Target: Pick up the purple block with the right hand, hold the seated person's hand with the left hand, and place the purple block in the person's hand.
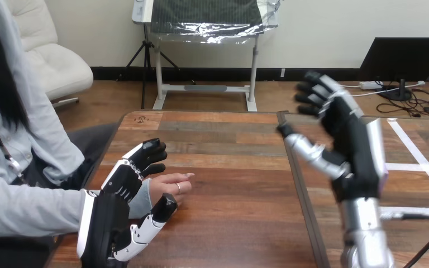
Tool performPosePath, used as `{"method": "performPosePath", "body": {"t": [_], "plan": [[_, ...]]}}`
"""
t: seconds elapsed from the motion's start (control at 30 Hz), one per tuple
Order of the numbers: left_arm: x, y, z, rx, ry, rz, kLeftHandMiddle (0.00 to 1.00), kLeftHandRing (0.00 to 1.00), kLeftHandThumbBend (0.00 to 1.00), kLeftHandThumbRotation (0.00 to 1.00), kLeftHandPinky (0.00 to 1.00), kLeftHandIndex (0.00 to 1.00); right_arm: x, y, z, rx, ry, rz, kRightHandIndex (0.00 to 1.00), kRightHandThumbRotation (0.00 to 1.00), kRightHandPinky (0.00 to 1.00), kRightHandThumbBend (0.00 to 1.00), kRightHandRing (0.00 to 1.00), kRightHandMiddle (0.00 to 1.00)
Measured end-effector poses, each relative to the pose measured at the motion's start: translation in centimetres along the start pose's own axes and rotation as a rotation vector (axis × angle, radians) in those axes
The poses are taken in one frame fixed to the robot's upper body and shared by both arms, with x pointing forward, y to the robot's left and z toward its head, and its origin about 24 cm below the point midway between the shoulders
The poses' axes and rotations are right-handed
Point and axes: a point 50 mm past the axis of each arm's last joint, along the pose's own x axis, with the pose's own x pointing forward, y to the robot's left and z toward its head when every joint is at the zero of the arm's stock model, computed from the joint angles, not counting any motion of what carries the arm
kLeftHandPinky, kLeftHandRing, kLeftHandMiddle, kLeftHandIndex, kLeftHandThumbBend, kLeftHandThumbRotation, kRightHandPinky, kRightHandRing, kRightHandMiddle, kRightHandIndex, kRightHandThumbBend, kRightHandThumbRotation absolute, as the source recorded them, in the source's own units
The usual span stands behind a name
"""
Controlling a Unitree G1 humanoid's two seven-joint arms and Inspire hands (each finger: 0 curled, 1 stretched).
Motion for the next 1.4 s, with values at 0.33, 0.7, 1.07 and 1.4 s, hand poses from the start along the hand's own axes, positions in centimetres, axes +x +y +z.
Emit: {"method": "performPosePath", "body": {"t": [0.33,0.7,1.07,1.4], "plan": [[0.0,0.0,0.0,-0.005,-0.001,-0.001,0.81,0.8,0.75,0.57,0.74,0.78,2.0,-1.5,0.4,-0.034,-0.007,-0.072,0.78,0.11,0.67,0.8,0.74,0.76],[0.0,0.2,0.0,-0.009,-0.002,0.009,0.81,0.8,0.77,0.58,0.75,0.79,3.8,-2.8,0.4,-0.091,0.015,-0.14,0.77,0.05,0.67,0.84,0.73,0.75],[-0.1,0.3,0.0,-0.022,-0.003,0.008,0.8,0.8,0.78,0.57,0.75,0.78,5.2,-3.8,0.1,-0.127,0.076,-0.205,0.76,0.09,0.64,0.91,0.71,0.72],[-0.3,0.4,-0.1,-0.036,0.006,0.005,0.8,0.8,0.79,0.57,0.75,0.78,6.1,-4.7,-0.5,-0.221,0.177,-0.25,0.76,0.17,0.64,0.93,0.71,0.72]]}}
